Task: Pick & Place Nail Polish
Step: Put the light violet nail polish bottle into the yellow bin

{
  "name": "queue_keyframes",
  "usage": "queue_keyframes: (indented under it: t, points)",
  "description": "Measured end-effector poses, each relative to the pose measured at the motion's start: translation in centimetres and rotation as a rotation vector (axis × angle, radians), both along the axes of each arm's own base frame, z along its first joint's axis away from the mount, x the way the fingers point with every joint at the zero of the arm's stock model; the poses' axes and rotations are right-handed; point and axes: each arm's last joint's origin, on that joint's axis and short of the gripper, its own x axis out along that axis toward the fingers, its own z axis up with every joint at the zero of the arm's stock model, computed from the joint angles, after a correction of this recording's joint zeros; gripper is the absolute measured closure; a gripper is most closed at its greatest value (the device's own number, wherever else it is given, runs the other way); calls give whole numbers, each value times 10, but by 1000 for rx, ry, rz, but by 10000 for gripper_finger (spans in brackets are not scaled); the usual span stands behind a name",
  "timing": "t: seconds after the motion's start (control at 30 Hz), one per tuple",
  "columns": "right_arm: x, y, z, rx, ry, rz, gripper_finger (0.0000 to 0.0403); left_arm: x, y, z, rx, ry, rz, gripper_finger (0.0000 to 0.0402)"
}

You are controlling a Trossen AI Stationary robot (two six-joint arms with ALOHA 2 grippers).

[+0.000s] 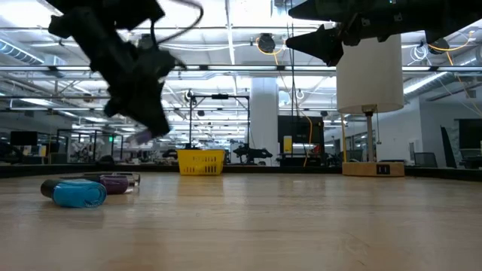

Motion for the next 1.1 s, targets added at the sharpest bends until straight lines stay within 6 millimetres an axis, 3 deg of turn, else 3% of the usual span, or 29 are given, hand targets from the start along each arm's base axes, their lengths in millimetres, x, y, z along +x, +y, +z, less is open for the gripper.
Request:
queue_keyframes:
  t: [0.2, 0.37, 0.63, 1.1]
  points:
    - [0, 0, 0, -1, 4, 0, 83, 13, 3, 21, 121, -202, -80, 364]
    - [0, 0, 0, -1, 4, 0, 83, 20, 23, 38, 192, -334, -44, 364]
    - [0, 0, 0, -1, 4, 0, 83, 18, 69, 43, 255, -365, 27, 363]
    - [0, 0, 0, -5, 4, 0, 83, -3, 144, 39, 297, -327, 239, 364]
